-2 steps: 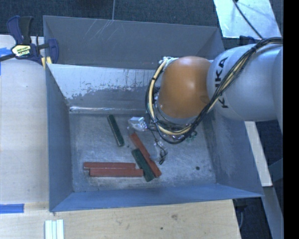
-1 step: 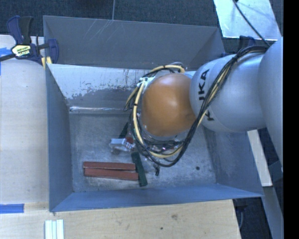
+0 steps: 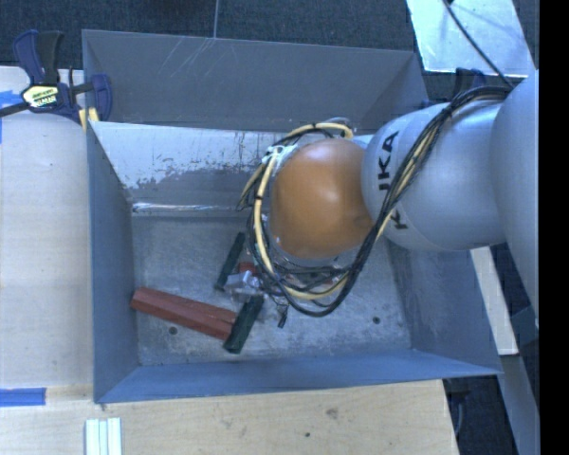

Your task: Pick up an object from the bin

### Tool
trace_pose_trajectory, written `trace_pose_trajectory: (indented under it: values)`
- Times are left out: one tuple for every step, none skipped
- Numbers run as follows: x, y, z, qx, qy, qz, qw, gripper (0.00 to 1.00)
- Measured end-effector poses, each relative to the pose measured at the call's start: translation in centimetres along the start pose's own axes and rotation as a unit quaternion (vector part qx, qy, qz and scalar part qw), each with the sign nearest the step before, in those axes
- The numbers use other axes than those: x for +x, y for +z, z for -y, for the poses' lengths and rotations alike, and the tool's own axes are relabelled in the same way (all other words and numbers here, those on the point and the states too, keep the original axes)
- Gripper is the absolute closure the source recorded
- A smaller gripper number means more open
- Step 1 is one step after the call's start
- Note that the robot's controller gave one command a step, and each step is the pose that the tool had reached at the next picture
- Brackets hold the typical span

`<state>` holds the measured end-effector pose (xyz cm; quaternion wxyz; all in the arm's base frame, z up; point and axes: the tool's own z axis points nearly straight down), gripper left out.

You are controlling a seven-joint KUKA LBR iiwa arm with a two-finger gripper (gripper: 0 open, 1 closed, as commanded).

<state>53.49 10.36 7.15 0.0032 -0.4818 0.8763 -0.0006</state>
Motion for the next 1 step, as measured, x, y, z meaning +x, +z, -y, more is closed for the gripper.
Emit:
trace_pose_trajectory:
  values:
    - [0.00,-13.95,0.61,0.002,-0.013,0.0017,0.9999,1.00]
